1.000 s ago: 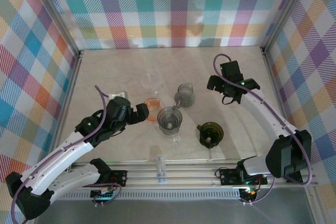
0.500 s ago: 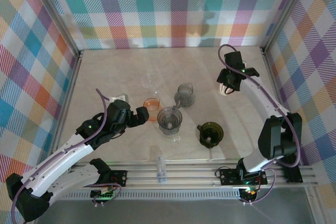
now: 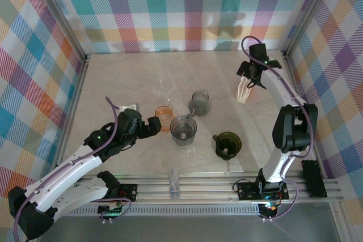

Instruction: Place the coffee filter in the dripper

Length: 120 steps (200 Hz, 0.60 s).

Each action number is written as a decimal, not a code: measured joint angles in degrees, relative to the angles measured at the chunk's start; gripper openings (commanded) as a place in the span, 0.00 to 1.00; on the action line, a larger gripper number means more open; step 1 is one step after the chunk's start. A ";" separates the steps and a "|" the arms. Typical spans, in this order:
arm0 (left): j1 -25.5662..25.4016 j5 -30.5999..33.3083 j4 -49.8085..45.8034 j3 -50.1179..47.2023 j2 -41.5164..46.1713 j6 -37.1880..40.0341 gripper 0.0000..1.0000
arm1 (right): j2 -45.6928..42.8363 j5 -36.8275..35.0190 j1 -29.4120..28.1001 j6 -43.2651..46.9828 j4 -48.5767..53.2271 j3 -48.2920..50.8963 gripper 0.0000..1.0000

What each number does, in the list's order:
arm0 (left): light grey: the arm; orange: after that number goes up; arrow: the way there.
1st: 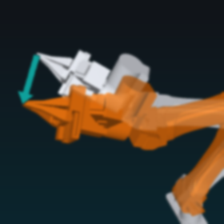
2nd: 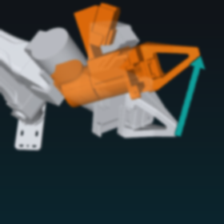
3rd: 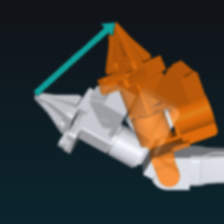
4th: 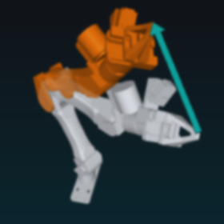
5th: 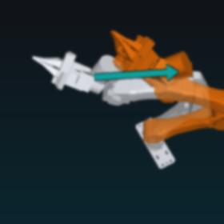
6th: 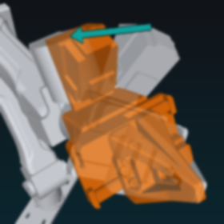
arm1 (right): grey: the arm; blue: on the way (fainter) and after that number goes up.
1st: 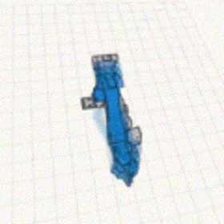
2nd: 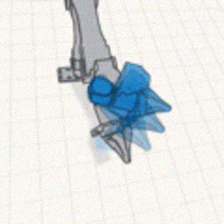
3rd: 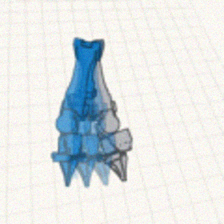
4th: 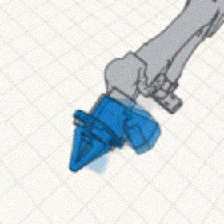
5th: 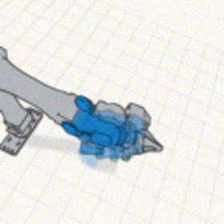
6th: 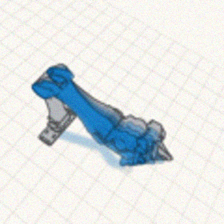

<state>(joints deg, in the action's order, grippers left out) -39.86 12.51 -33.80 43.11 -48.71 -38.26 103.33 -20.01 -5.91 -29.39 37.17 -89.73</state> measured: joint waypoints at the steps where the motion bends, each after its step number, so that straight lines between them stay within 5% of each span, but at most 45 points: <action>1: 0.00 0.00 0.00 -0.02 -0.02 0.00 1.00 | 0.13 0.11 0.04 0.09 -0.04 -0.13 0.99; 120: 0.68 -1.53 3.02 -0.96 -4.13 0.13 1.00 | 13.09 8.15 2.34 3.41 1.33 -9.88 0.99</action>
<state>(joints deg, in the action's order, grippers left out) -39.18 10.98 -30.79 42.15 -52.84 -38.13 116.42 -11.86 -3.57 -25.98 38.50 -99.61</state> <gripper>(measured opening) 0.999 0.990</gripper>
